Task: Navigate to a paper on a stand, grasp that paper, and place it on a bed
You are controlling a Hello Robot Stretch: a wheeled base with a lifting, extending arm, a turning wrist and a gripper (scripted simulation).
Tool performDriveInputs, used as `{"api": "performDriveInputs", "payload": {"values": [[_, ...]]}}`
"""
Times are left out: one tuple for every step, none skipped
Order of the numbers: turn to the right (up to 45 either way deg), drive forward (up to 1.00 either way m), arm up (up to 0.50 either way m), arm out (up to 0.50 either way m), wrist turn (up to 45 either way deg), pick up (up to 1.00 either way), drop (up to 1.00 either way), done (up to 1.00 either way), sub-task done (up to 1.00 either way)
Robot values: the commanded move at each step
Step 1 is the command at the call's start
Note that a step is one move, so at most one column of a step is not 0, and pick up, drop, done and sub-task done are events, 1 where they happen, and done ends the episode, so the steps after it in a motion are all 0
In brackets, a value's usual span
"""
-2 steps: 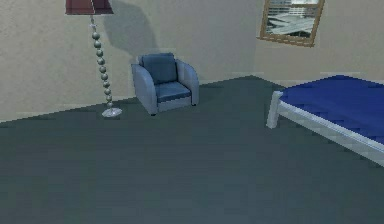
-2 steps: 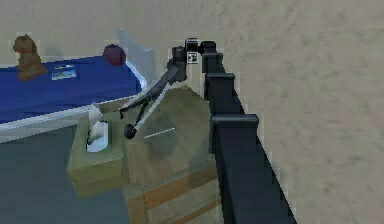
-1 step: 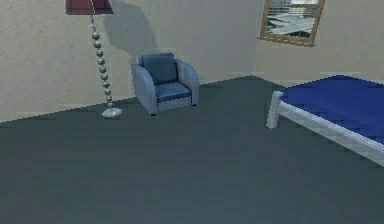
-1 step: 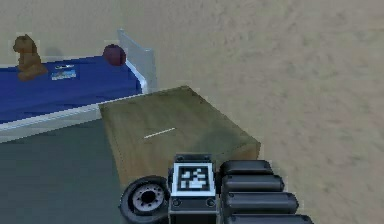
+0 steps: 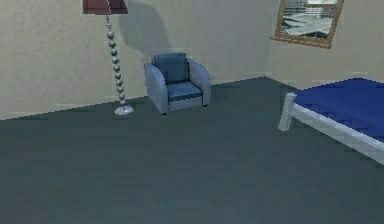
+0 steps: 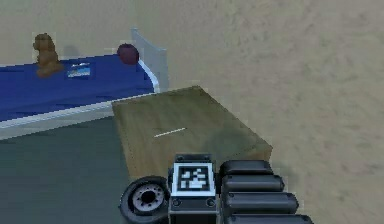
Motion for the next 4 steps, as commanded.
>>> {"api": "performDriveInputs", "payload": {"values": [[0.0,0.55,0.0,0.0,0.0,0.0,0.0,0.0,0.0],[45.0,0.0,0.0,0.0,0.0,0.0,0.0,0.0,0.0],[18.0,0.0,0.0,0.0,0.0,0.0,0.0,0.0,0.0],[0.0,1.0,0.0,0.0,0.0,0.0,0.0,0.0,0.0]]}}
